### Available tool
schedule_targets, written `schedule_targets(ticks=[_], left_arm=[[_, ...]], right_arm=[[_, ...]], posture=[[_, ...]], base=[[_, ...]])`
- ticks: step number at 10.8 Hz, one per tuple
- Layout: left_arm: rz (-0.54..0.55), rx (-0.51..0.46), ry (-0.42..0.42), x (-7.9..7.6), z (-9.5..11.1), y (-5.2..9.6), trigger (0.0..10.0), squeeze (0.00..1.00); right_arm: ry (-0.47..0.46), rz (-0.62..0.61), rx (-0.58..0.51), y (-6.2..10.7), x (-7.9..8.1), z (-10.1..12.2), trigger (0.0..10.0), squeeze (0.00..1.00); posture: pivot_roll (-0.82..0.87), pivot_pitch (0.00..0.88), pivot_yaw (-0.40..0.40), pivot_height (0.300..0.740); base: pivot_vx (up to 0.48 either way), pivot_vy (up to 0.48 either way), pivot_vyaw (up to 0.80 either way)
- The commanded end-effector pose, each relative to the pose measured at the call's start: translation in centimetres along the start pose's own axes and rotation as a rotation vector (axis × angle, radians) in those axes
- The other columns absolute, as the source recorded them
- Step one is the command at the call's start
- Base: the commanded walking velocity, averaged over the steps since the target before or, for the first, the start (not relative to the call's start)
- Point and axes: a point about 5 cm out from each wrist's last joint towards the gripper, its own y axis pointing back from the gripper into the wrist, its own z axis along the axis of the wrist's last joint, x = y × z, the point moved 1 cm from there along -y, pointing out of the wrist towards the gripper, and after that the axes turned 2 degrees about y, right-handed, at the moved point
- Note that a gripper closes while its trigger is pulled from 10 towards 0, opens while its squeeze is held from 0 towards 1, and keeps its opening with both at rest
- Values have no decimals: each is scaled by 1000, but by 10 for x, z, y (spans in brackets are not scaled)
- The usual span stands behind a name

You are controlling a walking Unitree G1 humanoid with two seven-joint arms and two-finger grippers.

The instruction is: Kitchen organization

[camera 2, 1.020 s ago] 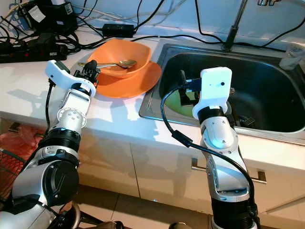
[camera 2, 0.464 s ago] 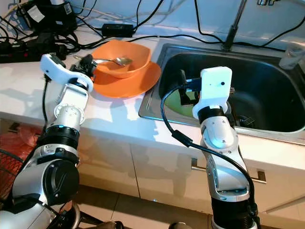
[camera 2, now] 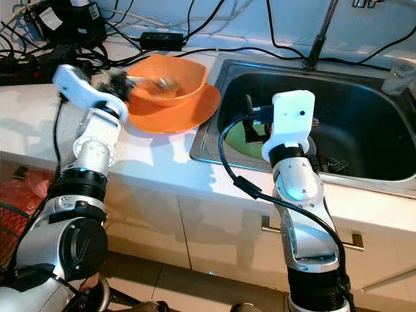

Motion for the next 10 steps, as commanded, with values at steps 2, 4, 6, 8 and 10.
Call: schedule_targets(ticks=[2, 4, 6, 8, 10], left_arm=[[27, 39, -46, 3, -8, 1, 10000, 1000], [44, 52, -31, 4, -8, 0, 10000, 1000], [54, 67, 34, 1, -10, 0, 10000, 0], [60, 80, 137, -5, -17, 7, 10000, 0], [50, 82, 193, -12, -21, 15, 10000, 878]], right_arm=[[4, 2, -12, -1, 0, 2, 10000, 0], [8, 2, -14, -1, -1, 3, 10000, 0], [10, 3, -15, -1, -1, 3, 10000, 0], [10, 1, -16, -1, -1, 3, 10000, 0], [9, 1, -14, -1, -1, 3, 10000, 0]], posture=[[-163, 60, 9, 740], [-164, 59, 6, 740], [-163, 57, 6, 740], [-162, 60, 7, 740], [-161, 61, 8, 740]], base=[[0, 0, 0], [0, 0, 0], [0, 0, 0], [0, 0, 0], [0, 0, 0]])
